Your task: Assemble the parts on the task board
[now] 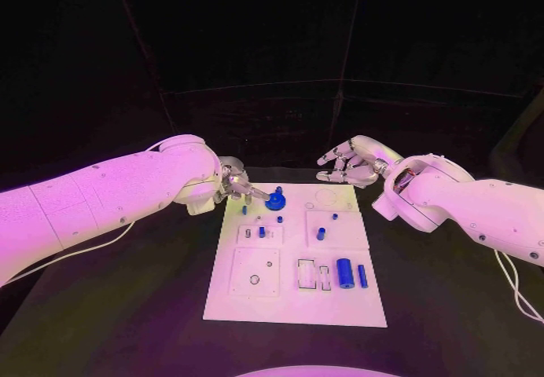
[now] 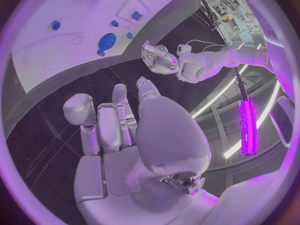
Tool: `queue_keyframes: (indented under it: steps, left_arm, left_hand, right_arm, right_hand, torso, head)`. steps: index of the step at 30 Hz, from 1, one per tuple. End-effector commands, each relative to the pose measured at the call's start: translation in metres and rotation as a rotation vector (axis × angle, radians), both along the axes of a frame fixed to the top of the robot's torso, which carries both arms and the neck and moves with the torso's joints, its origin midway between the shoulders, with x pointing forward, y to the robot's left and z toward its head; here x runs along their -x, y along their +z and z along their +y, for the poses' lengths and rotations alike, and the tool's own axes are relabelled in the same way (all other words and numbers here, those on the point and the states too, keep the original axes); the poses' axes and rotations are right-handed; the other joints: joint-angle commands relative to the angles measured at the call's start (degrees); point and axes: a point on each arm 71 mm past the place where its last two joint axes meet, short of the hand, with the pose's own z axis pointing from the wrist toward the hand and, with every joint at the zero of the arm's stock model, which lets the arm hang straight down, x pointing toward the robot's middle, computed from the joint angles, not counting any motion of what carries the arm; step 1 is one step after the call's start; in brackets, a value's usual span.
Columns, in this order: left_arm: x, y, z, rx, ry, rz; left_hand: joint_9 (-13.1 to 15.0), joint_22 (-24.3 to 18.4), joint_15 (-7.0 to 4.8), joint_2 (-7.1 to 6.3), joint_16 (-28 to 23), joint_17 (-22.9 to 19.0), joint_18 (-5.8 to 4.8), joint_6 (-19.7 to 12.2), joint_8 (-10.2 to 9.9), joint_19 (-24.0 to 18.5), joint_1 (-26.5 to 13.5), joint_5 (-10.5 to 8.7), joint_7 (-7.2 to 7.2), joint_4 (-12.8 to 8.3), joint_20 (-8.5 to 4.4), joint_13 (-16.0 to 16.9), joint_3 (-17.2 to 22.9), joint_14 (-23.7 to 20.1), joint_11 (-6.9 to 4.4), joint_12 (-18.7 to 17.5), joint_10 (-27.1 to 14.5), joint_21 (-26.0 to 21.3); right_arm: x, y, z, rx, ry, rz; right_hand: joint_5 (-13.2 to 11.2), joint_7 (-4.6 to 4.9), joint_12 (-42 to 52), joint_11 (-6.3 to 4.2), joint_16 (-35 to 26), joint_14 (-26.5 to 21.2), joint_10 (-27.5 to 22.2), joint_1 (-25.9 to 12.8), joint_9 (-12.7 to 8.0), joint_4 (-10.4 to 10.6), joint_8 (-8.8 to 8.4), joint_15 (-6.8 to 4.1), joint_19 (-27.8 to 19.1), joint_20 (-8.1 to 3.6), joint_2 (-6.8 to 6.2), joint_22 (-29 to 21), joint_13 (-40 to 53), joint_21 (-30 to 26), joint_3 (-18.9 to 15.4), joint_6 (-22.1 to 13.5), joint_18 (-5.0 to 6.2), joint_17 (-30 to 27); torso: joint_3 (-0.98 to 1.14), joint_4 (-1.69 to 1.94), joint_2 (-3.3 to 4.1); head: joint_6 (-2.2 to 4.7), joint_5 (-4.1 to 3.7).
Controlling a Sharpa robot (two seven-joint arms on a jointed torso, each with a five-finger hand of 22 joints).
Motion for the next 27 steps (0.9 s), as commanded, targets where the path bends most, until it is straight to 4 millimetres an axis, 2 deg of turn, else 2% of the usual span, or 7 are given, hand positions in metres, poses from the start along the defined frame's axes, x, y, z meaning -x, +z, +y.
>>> queue_keyframes:
  steps: [1,8,15,17,27]
  left_arm:
    - [-0.007,-0.004,0.007,-0.096,-0.026,0.064]
    - [-0.030,-0.009,0.015,-0.110,0.017,0.069]
    - [-0.041,-0.014,0.018,-0.131,0.037,0.066]
    - [-0.043,-0.016,0.019,-0.135,0.039,0.067]
    - [-0.046,-0.030,0.018,-0.128,0.025,0.092]
  left_hand:
    - [-0.21,-0.48,0.62,0.34,0.18,15.09,0.50,-0.71,-0.58,-0.58,0.92,-0.18,0.19,-0.01,0.01,-0.69,-0.64,5.92,0.11,-0.62,-0.80,-0.47]
    - [-1.15,-0.43,0.99,1.55,0.18,15.09,0.50,-1.44,-1.85,-0.58,2.30,-0.18,0.71,0.28,0.40,-0.94,-2.09,5.92,0.57,-0.70,-1.23,-0.61]
    - [-1.60,0.02,1.09,1.87,0.18,15.09,0.42,-1.49,-2.32,-0.33,2.56,-0.18,0.85,0.50,0.50,-0.67,-2.78,5.92,0.68,-0.37,-1.07,-0.36]
    - [-1.60,0.02,1.09,1.87,0.18,15.09,0.42,-1.49,-2.32,-0.33,2.56,-0.18,0.85,0.50,0.50,-0.67,-2.78,5.92,0.68,-0.37,-1.07,-0.36]
    - [-1.86,0.15,1.13,2.09,0.18,15.09,0.40,-1.33,-2.52,-0.24,2.63,-0.18,0.87,0.73,0.56,-0.64,-3.31,5.92,0.72,-0.26,-1.03,-0.29]
  right_arm:
    - [0.000,0.001,0.002,-0.006,0.012,-0.002]
    - [0.000,0.001,0.004,-0.008,0.016,-0.003]
    - [-0.001,0.001,0.004,-0.009,0.014,-0.002]
    - [-0.001,0.001,0.004,-0.009,0.014,-0.002]
    - [-0.001,0.001,0.006,-0.010,0.018,-0.003]
  right_hand:
    - [0.04,-0.14,-0.38,0.04,-0.40,0.78,-0.52,-0.11,-0.06,0.08,0.38,-0.29,-0.48,0.13,0.09,-0.21,-0.14,-0.34,-0.47,-0.40,1.17,-0.19]
    - [0.04,-0.14,-0.38,0.04,-0.40,0.78,-0.52,-0.11,-0.06,0.08,0.38,-0.29,-0.48,0.13,0.09,-0.21,-0.14,-0.34,-0.47,-0.40,1.17,-0.19]
    - [-0.01,-0.14,-0.39,0.04,-0.48,0.77,-0.50,-0.08,-0.06,0.16,0.40,-0.29,-0.47,0.13,0.22,-0.24,-0.20,-0.40,-0.47,-0.42,1.17,-0.23]
    - [-0.05,-0.14,-0.40,0.04,-0.51,0.77,-0.49,-0.08,-0.06,0.20,0.41,-0.29,-0.48,0.13,0.29,-0.27,-0.24,-0.44,-0.48,-0.43,1.17,-0.25]
    - [-0.08,-0.14,-0.45,0.04,-0.51,0.78,-0.51,-0.02,-0.06,0.23,0.42,-0.30,-0.45,0.13,0.38,-0.26,-0.32,-0.45,-0.46,-0.45,1.17,-0.21]
  torso:
    - [-0.05,0.14,0.02]
    - [-0.06,-0.17,0.20]
    - [-0.11,-0.49,0.51]
    - [-0.14,-0.59,0.72]
    - [-0.19,-0.53,0.74]
  head:
    - [0.10,0.19]
    - [0.15,0.65]
    - [0.14,1.15]
    - [0.35,1.24]
    - [0.15,1.11]
